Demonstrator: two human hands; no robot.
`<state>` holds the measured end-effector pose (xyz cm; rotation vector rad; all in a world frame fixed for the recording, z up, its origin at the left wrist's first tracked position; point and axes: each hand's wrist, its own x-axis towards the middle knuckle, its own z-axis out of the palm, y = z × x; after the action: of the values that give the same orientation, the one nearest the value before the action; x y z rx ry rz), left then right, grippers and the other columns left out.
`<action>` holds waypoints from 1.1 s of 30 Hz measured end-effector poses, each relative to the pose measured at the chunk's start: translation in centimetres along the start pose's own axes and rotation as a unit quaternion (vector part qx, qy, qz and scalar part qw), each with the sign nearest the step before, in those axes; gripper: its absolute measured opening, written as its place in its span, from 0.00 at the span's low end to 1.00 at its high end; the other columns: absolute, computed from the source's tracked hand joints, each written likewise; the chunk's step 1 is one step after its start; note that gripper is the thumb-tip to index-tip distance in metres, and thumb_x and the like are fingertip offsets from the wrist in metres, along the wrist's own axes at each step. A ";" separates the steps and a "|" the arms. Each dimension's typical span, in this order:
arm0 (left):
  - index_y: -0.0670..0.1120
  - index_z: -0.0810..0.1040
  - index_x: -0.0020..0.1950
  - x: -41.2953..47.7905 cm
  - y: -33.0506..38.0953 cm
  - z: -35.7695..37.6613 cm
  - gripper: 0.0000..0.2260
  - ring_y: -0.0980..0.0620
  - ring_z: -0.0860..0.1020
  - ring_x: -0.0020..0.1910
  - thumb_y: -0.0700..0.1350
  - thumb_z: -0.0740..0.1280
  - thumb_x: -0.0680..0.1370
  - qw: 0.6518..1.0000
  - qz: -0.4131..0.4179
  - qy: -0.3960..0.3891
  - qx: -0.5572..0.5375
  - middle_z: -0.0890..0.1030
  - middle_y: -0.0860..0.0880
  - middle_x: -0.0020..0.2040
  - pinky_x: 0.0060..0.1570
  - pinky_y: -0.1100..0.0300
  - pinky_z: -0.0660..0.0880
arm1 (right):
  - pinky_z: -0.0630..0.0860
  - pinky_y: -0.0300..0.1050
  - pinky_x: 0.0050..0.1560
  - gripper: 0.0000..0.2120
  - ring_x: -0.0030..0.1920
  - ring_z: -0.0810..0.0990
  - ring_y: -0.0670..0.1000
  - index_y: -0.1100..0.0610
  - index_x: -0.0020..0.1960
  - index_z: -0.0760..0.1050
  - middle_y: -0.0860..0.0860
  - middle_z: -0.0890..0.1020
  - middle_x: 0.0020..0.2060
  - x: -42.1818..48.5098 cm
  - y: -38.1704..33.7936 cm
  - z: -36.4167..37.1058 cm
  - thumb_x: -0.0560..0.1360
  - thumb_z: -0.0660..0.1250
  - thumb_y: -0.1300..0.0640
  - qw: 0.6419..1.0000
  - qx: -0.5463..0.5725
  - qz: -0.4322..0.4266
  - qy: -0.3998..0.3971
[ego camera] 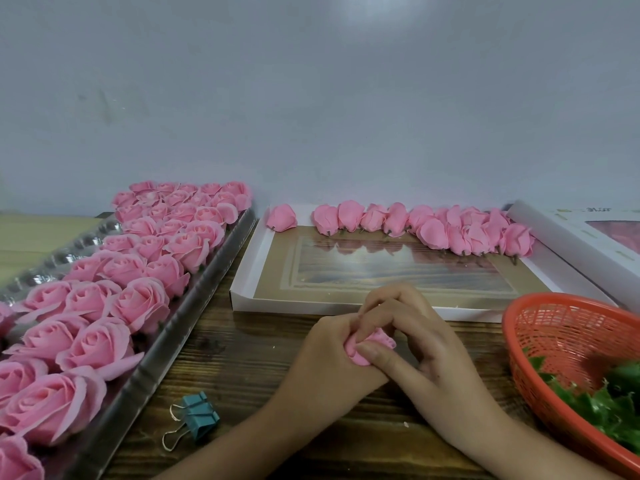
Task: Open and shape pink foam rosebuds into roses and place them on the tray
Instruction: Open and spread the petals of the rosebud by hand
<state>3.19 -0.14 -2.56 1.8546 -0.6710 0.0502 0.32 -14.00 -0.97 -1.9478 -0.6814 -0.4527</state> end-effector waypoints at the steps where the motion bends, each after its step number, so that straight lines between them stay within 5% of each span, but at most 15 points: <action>1: 0.55 0.76 0.37 0.0 0.1 -0.1 0.09 0.62 0.79 0.36 0.42 0.73 0.70 1.000 -0.001 -0.008 -0.014 0.80 0.60 0.34 0.34 0.74 0.71 | 0.70 0.31 0.54 0.03 0.55 0.77 0.48 0.49 0.46 0.78 0.43 0.75 0.49 0.0 0.0 0.0 0.76 0.68 0.51 1.000 0.013 -0.001 0.001; 4: 0.51 0.77 0.36 0.0 0.1 0.0 0.07 0.61 0.78 0.34 0.42 0.73 0.70 1.000 -0.010 0.002 -0.018 0.80 0.55 0.34 0.32 0.73 0.71 | 0.70 0.32 0.53 0.04 0.53 0.77 0.49 0.48 0.45 0.78 0.43 0.75 0.48 0.0 -0.1 0.0 0.75 0.69 0.48 1.000 0.021 0.005 0.010; 11: 0.65 0.74 0.33 -0.1 -0.4 0.5 0.15 0.64 0.76 0.34 0.45 0.69 0.71 0.998 0.005 0.035 0.050 0.77 0.64 0.32 0.31 0.73 0.69 | 0.69 0.33 0.48 0.05 0.50 0.76 0.50 0.47 0.45 0.76 0.45 0.75 0.45 0.0 0.2 0.2 0.75 0.68 0.47 1.000 -0.020 0.017 0.016; 17: 0.44 0.78 0.40 0.0 0.0 -0.1 0.05 0.51 0.80 0.36 0.43 0.72 0.70 0.999 -0.009 -0.011 -0.042 0.80 0.45 0.36 0.35 0.66 0.75 | 0.70 0.33 0.53 0.05 0.54 0.77 0.50 0.47 0.45 0.77 0.43 0.76 0.48 0.1 0.0 -0.1 0.76 0.67 0.46 1.000 0.021 0.003 0.007; 26: 0.62 0.71 0.30 0.2 -1.1 0.8 0.13 0.71 0.75 0.36 0.45 0.66 0.70 0.995 0.031 0.044 0.087 0.75 0.71 0.33 0.32 0.75 0.68 | 0.69 0.33 0.52 0.01 0.53 0.76 0.50 0.49 0.45 0.77 0.45 0.74 0.47 0.0 0.2 0.2 0.75 0.69 0.53 1.000 -0.019 -0.001 0.004; 33: 0.61 0.74 0.32 0.2 0.0 0.0 0.11 0.65 0.75 0.32 0.45 0.69 0.68 1.000 0.017 0.007 -0.007 0.77 0.61 0.31 0.31 0.74 0.69 | 0.70 0.33 0.55 0.04 0.55 0.77 0.49 0.53 0.45 0.78 0.43 0.75 0.50 0.1 0.1 -0.1 0.76 0.68 0.53 1.000 0.007 -0.014 -0.009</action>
<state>3.32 -0.25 -2.53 1.8274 -0.6925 0.0799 0.44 -14.09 -0.98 -1.9332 -0.7226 -0.4482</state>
